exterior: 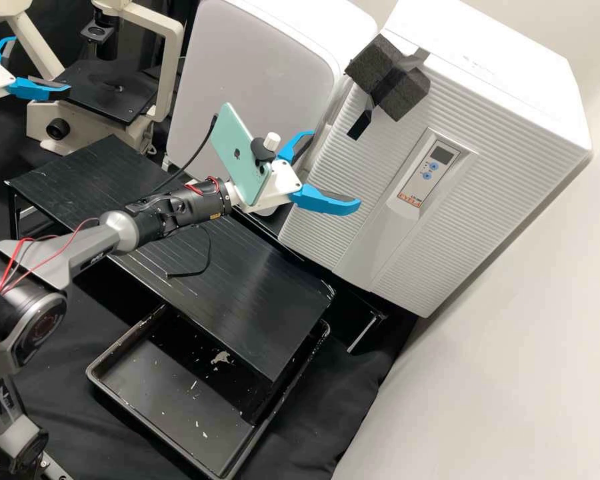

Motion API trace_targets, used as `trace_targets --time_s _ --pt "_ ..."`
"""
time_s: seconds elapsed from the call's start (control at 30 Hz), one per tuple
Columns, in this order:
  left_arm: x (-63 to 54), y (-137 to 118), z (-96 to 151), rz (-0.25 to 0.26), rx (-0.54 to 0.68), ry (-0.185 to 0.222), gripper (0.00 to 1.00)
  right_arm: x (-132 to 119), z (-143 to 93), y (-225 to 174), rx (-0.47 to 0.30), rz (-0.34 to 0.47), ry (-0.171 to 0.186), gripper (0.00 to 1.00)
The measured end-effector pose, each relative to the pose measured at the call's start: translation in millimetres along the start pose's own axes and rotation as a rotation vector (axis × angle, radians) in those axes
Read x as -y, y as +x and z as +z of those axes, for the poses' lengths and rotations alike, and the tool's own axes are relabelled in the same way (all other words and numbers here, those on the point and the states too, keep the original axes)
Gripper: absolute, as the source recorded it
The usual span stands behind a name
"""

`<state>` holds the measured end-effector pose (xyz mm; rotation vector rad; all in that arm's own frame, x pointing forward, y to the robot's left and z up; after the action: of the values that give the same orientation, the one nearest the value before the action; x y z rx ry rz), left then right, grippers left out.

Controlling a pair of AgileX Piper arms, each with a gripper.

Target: Open the incubator door

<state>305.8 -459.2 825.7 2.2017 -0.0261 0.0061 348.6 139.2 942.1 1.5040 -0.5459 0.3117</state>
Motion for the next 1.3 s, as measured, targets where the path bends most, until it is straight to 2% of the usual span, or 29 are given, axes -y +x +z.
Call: trace_targets --time_s 0.17,0.37,0.47,0.5,1.3 --pt "0.0 0 0 0.0 0.0 0.0 1.0 2 0 7 0.046 0.009 0.01 1.0" --pt "0.0 0 0 0.0 0.0 0.0 1.0 0 -1 12 0.046 0.023 -0.011 1.0" --pt "0.0 0 0 0.0 0.0 0.0 1.0 0 -1 12 0.048 0.024 -0.01 1.0" --pt "0.0 0 0 0.0 0.0 0.0 1.0 0 -1 12 0.048 0.024 -0.01 0.0" --pt "0.0 0 0 0.0 0.0 0.0 1.0 2 -1 11 0.064 0.011 0.007 0.0"
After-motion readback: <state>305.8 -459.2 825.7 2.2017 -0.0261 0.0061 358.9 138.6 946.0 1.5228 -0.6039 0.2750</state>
